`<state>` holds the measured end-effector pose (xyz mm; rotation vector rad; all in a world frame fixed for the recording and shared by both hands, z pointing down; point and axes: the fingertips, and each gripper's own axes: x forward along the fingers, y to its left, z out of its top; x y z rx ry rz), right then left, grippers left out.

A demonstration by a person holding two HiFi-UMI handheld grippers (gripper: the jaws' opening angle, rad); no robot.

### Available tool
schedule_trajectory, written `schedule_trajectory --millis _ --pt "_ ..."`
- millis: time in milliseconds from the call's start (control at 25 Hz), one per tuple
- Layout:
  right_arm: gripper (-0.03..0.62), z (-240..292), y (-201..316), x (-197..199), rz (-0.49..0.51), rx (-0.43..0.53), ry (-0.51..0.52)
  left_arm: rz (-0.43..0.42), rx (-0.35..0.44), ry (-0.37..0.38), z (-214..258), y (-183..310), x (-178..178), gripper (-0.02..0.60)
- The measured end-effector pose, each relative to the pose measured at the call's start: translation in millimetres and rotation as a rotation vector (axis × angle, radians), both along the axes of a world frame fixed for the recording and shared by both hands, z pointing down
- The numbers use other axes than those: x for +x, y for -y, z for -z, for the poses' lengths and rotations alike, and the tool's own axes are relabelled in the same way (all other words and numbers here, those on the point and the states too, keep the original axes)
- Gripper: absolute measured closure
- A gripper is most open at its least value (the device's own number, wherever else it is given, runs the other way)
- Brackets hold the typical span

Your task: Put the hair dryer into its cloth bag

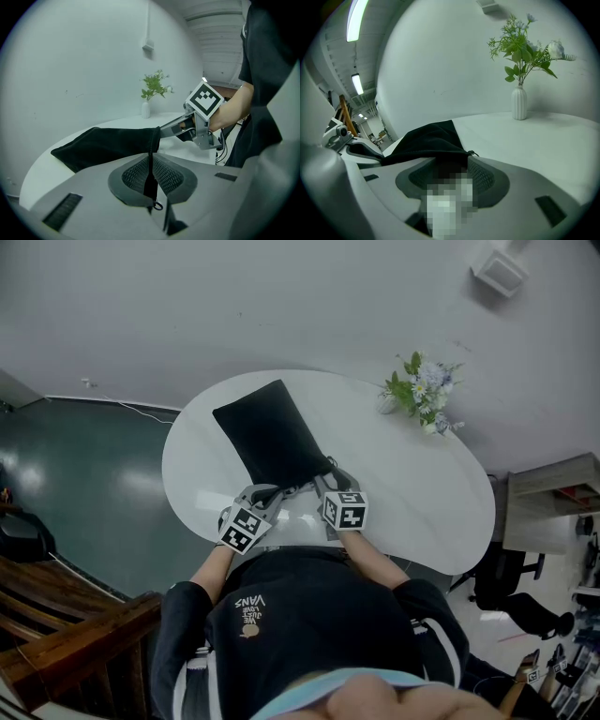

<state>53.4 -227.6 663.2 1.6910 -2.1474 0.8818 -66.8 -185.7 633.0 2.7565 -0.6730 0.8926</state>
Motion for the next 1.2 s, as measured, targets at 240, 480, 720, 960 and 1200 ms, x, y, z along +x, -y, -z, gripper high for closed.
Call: schedule_trajectory --millis 240,480,720,960,1200 --pt "0.385 -7 -11 7 0.044 -0.032 0.01 0.057 -0.007 0.034 -8 -7 0 0.545" --pt "0.387 3 -22 10 0.086 -0.019 0.024 0.128 0.002 0.023 -3 -11 0 0.468" --pt "0.387 22 -34 12 0.126 0.02 0.055 0.202 0.026 -0.006 8 -17 0 0.449" --pt "0.387 43 -57 13 0.197 0.075 0.063 0.309 0.095 -0.047 29 -26 -2 0.448" --pt "0.395 59 -83 27 0.228 0.121 0.05 0.412 0.186 -0.089 53 -43 1 0.451"
